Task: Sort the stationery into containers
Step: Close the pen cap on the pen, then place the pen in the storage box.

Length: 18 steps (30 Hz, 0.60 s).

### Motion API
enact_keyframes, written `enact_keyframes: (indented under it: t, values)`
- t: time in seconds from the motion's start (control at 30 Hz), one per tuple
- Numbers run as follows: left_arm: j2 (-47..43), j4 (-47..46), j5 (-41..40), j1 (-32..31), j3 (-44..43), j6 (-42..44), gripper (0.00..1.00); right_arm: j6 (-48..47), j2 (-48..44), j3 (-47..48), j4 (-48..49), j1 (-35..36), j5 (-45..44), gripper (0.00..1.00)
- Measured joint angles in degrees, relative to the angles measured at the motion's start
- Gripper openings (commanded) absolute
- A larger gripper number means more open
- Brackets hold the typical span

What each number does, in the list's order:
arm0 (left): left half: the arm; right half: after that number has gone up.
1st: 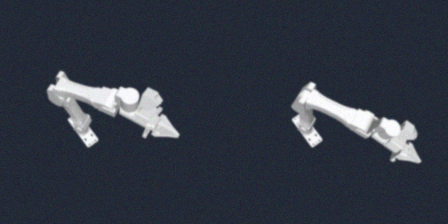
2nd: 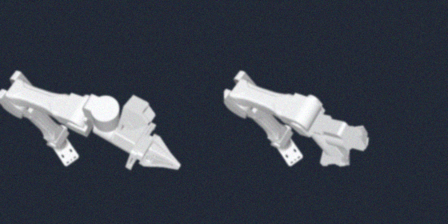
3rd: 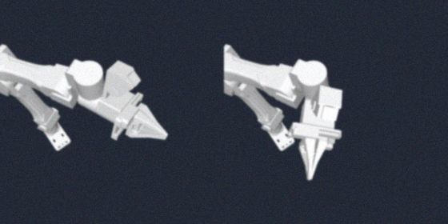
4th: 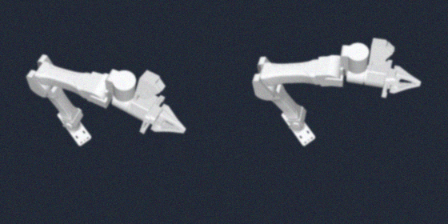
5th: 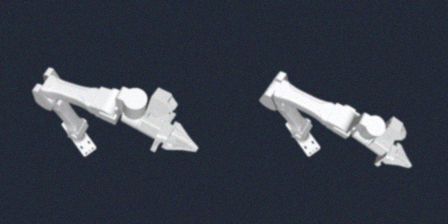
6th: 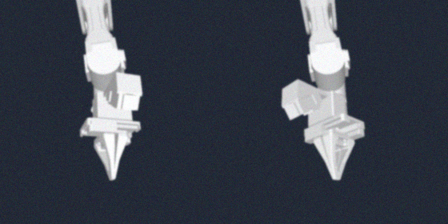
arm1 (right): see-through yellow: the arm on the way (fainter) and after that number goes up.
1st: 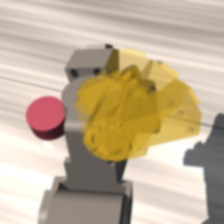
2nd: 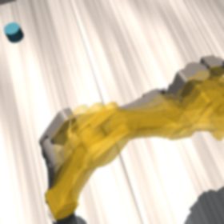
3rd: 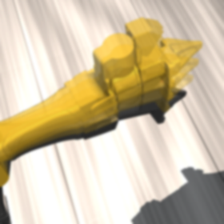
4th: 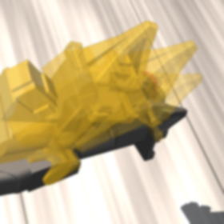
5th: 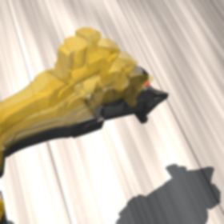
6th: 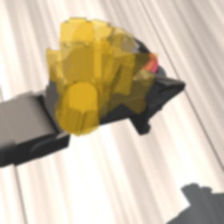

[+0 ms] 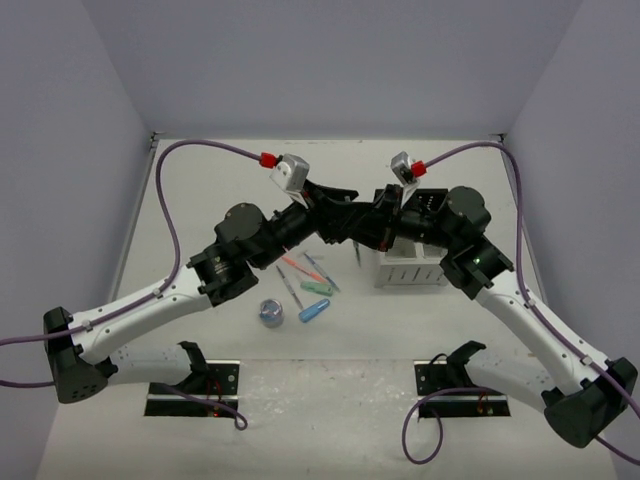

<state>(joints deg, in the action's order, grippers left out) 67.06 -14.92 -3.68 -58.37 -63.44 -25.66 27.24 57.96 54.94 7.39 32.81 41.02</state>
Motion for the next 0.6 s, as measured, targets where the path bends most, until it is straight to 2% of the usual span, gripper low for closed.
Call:
enact_keyframes:
  t: [0.13,0.23,0.37,0.5,0.6]
  values:
    - [0.5,5.8,-3.1,-1.0,-4.1,1.1,1.0,-0.5,0.1,-2.2,0.6,-0.1,-7.5,0.0]
    - [1.4,15.4,-12.8,-1.9,-9.9,0.6,1.0,-0.6,-0.1,-4.5,0.7,-0.2,-15.0,0.0]
    - [0.7,26.5,-26.4,-1.6,-17.0,-0.3,1.0,-3.0,-0.5,-6.6,-0.1,-2.1,-32.5,0.0]
    - [-4.0,32.6,-32.2,-1.4,-15.2,-0.3,1.0,-7.1,-0.8,-7.7,2.9,-7.2,-47.9,0.0]
    - [-9.4,35.7,-33.2,-1.4,-8.7,-0.3,1.0,-9.9,-0.3,-9.7,8.9,-12.6,-54.9,0.0]
